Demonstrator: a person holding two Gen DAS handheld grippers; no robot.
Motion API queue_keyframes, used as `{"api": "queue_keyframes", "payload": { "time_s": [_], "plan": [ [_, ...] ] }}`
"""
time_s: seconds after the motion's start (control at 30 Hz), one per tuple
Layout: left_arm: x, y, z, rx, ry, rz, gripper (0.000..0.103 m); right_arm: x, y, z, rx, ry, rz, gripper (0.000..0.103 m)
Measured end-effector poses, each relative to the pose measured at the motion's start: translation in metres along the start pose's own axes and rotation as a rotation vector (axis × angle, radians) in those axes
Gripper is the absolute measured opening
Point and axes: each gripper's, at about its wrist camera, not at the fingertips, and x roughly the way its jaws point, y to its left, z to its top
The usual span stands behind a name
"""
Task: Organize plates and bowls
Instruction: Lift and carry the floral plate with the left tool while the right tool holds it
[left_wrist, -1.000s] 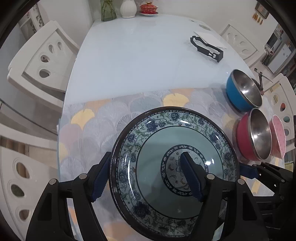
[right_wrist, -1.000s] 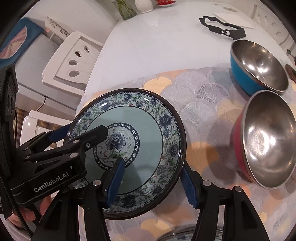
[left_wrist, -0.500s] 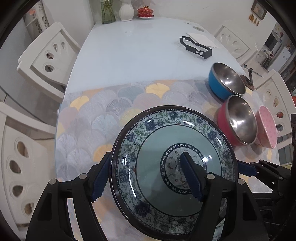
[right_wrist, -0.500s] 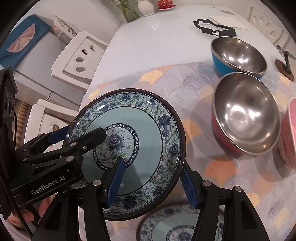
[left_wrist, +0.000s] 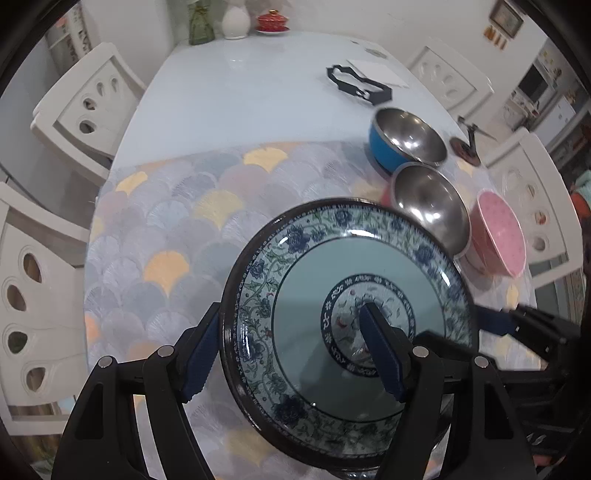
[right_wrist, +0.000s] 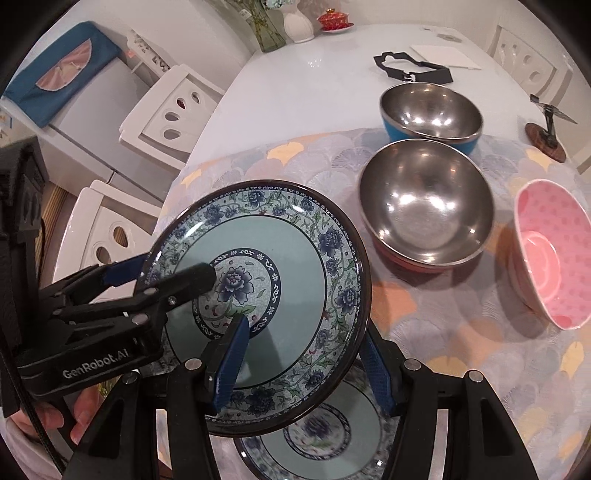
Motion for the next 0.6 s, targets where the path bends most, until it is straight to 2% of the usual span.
{"api": "queue_keyframes", "payload": {
  "time_s": [0.3,0.43,0.6],
  "plan": [
    [0.002,-0.021,-0.021,-0.001,0.031,-0.038,0.071,-0.023,-0.019,-0.018,-0.045,-0.020,0.000,0.059],
    [0.003,-0.024,-0.032,-0.036,0.054,-0.088,0.071,-0.028,-0.025,-0.026,-0.065,-0.020,-0.012,0.059],
    [0.004,-0.032,-0.044,-0.028,0.070,-0.090,0.071,-0.028,-0.028,-0.039,-0.084,0.000,-0.026,0.059]
  ]
}}
